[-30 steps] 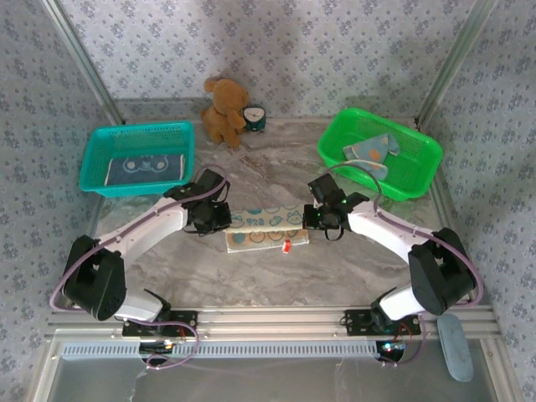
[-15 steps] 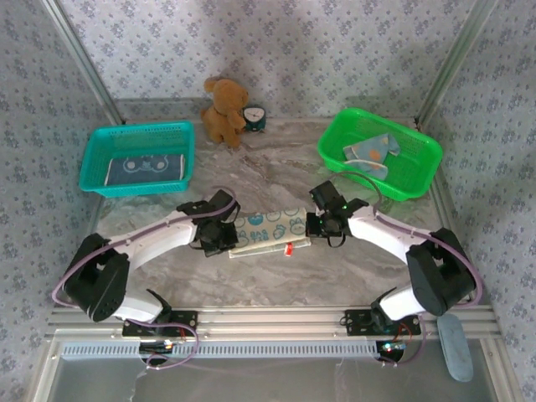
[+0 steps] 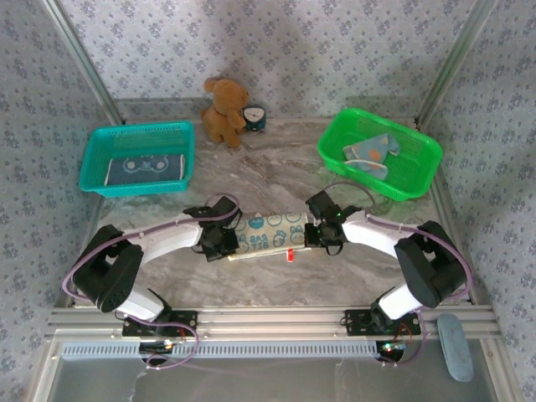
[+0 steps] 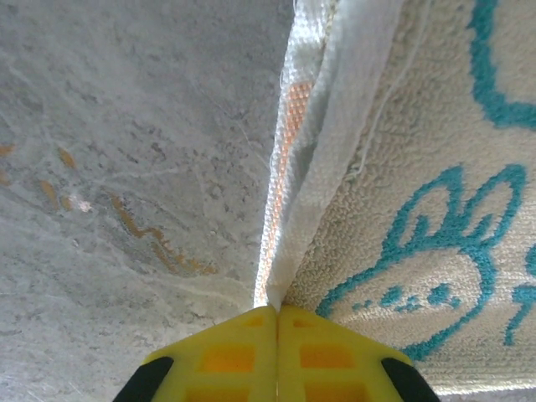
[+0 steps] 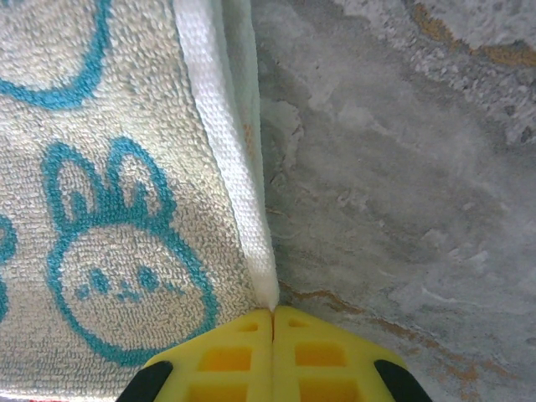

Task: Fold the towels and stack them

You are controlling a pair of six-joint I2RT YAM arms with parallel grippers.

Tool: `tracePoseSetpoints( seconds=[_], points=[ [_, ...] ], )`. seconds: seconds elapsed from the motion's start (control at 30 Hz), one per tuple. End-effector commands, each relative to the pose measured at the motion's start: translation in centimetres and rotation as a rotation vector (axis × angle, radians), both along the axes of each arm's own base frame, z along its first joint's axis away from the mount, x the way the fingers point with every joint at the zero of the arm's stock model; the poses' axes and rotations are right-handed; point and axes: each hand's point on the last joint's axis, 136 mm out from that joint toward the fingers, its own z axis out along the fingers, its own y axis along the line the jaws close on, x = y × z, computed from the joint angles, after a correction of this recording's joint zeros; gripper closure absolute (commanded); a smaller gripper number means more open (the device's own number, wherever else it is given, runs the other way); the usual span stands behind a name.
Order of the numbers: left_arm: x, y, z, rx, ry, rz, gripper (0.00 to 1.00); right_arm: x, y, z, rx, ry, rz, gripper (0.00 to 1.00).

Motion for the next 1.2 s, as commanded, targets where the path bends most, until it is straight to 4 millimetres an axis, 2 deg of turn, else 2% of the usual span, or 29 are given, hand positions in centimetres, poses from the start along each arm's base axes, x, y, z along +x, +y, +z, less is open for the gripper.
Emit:
tracePoseSetpoints(
  seconds=[0.0, 0.03, 0.2, 0.33, 0.43, 0.53, 0.67, 0.83, 1.17],
  points=[
    [-0.9, 1.3, -0.8, 0.068, 0.028, -0.011, 0.84, -0.3, -0.4, 0.4, -0.027, -0.008, 0.006, 0.93],
    [-0.8, 1.3, -0.6, 0.066, 0.021, -0.015, 0.83, -0.3, -0.4, 0.5, -0.028, -0.011, 0.009, 0.87],
    [0.6, 0.5, 1.6, 0.014, -0.057, -0.05, 0.74, 0.3, 0.1, 2.4, -0.014, -0.065, 0.035, 0.77],
    [2.1, -0.1, 2.7, -0.014, -0.137, -0.067, 0.62, 1.3, 1.2, 4.0, 0.02, -0.132, 0.061, 0.75],
    [3.0, -0.5, 2.4, -0.024, -0.177, -0.064, 0.58, 1.9, 2.2, 4.3, 0.041, -0.153, 0.072, 0.75],
    [3.8, -1.2, 1.9, -0.045, -0.204, -0.061, 0.54, 2.3, 3.0, 4.0, 0.043, -0.156, 0.084, 0.75],
    [4.1, -1.6, 1.1, -0.061, -0.219, -0.064, 0.53, 2.6, 3.7, 3.4, 0.051, -0.16, 0.094, 0.75],
    [3.6, -0.8, 0.1, -0.006, -0.203, -0.053, 0.53, 2.3, 3.8, 2.0, 0.038, -0.133, 0.106, 0.75],
    [3.5, 0.8, 1.1, 0.067, -0.25, -0.032, 0.53, 1.7, 3.5, 0.7, 0.022, -0.107, 0.105, 0.75]
  ],
)
